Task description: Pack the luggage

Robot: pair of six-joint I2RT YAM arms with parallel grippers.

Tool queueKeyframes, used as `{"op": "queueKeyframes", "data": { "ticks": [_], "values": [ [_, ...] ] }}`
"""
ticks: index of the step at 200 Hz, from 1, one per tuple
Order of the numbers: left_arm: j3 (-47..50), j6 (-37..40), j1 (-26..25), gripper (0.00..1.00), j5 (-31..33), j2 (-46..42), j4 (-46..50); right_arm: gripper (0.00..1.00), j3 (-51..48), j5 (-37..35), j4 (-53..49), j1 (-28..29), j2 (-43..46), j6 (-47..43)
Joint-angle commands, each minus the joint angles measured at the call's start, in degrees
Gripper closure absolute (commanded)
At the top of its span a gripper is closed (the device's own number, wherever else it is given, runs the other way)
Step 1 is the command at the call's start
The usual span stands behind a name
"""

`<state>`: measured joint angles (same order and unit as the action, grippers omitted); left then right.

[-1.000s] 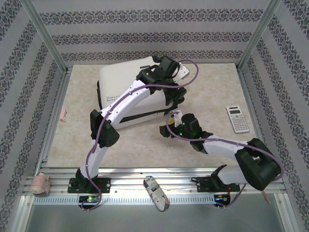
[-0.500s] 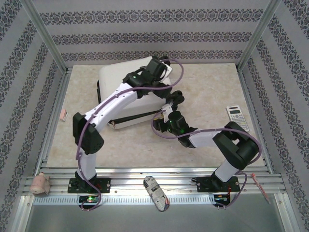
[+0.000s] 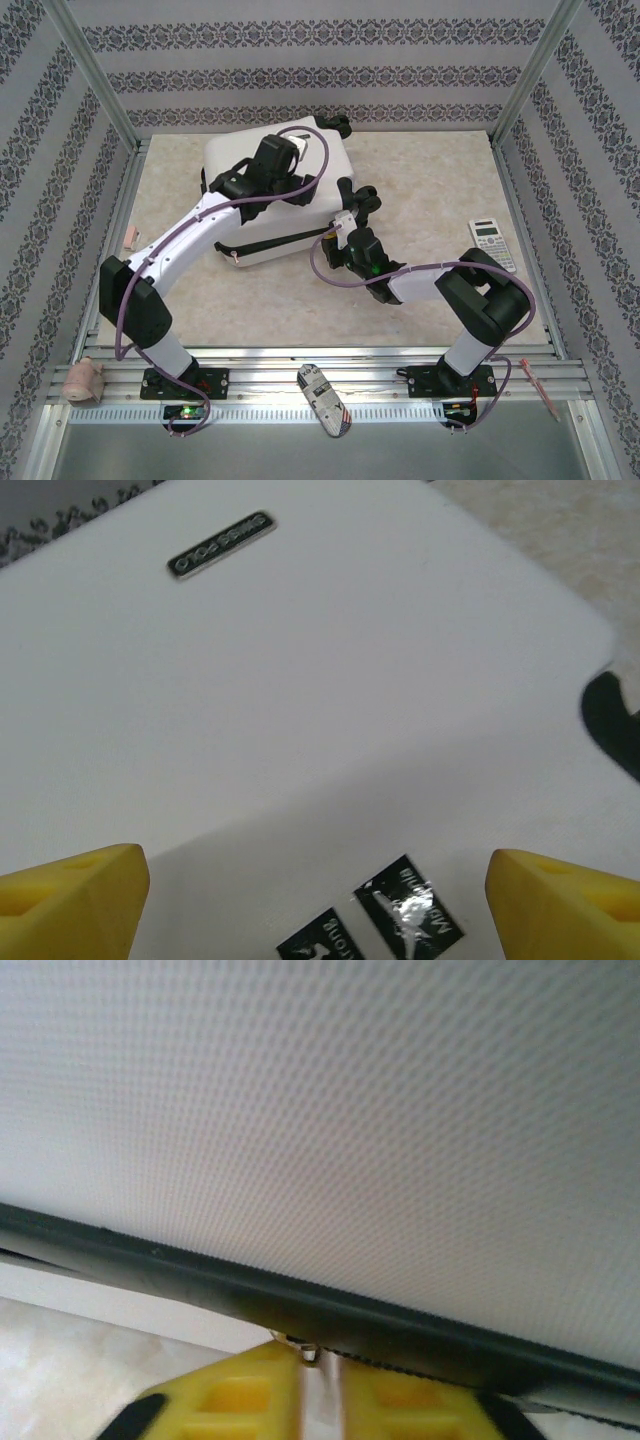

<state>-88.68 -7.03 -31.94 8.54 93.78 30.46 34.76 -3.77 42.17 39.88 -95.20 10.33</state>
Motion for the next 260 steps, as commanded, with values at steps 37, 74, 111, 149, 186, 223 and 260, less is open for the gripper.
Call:
{"op": "queueKeyframes", "data": {
  "ticks": [37,74,111,149,186,223,260],
  "values": [
    [7.0,-5.2,1.2,0.12,2.5,-4.7,-6.1,1.0,-1.0,6.5,5.7,-3.4,1.2,-2.0],
    [9.9,-6.4,1.8,0.12,4.0,-5.5,-6.8,1.0,-1.6,8.9,4.8,-5.1,2.7,-2.8],
    [11.6,-7.2,2.8,0.12,4.2,-6.5,-7.3,1.0,-2.1,12.5,5.1,-7.6,3.4,-2.1],
    [12.7,-7.8,3.9,0.12,4.5,-6.8,-7.2,1.0,-1.9,19.1,5.7,-10.4,3.1,-0.7],
    [13.9,-8.2,4.5,0.12,4.5,-7.2,-7.7,1.0,-1.4,20.3,4.6,-12.8,3.3,0.9],
    [14.4,-8.5,5.2,0.12,4.2,-7.0,-7.9,1.0,-0.6,18.0,2.1,-14.2,3.3,3.4],
    [15.2,-8.4,6.8,0.13,3.1,-7.1,-8.5,1.0,0.1,16.0,-0.3,-15.2,4.2,5.7]
  ]
}}
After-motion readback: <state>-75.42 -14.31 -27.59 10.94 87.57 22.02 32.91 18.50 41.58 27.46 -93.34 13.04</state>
